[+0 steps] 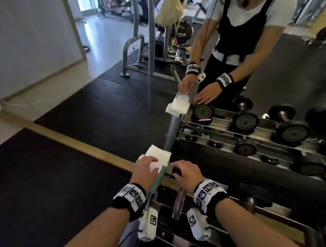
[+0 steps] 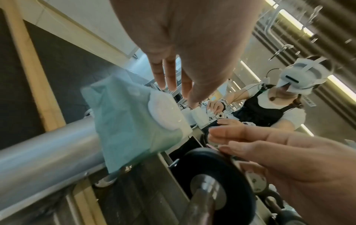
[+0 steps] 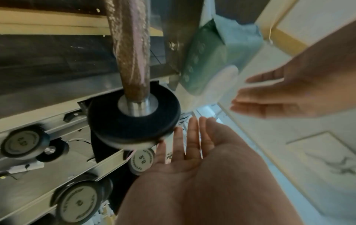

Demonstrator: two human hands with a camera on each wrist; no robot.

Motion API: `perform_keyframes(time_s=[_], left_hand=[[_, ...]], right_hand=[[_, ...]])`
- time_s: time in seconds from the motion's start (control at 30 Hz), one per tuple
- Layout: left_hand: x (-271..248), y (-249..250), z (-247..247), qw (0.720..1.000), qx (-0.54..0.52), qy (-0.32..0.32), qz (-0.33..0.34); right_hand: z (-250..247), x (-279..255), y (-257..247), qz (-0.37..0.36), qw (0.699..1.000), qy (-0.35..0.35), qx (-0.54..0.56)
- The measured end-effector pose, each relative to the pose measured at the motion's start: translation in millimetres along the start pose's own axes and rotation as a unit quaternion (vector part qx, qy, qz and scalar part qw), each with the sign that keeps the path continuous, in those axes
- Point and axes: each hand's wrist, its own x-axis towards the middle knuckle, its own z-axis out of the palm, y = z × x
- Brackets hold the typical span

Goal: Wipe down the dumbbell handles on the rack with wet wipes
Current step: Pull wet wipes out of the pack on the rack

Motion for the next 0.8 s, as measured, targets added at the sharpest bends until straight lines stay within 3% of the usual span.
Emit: perform_keyframes(time_s=[0.1, 0.23, 0.5, 0.8], left_hand=[[6.6, -10.0, 8.8, 0.999, 0.038, 0.007, -0.022], [10.7, -17.6, 15.3, 0.998, 0.049, 0.027, -0.024], [8.2, -27.9, 24.7, 0.994, 0.07, 0.084, -0.011], [17.4, -25.8, 32.9, 0.986, 0.125, 0.106, -0.025]], right_hand=[[20.3, 10.6, -1.7, -0.039, 0.988, -0.01, -0.149], [31.6, 21.8, -3.5, -0.06, 0.971, -0.031, -0.23], [30.5, 25.3, 5.8, -0.077, 0.966, -0.045, -0.244], [20.4, 34.3, 7.3, -0.103, 0.956, -0.048, -0.269]])
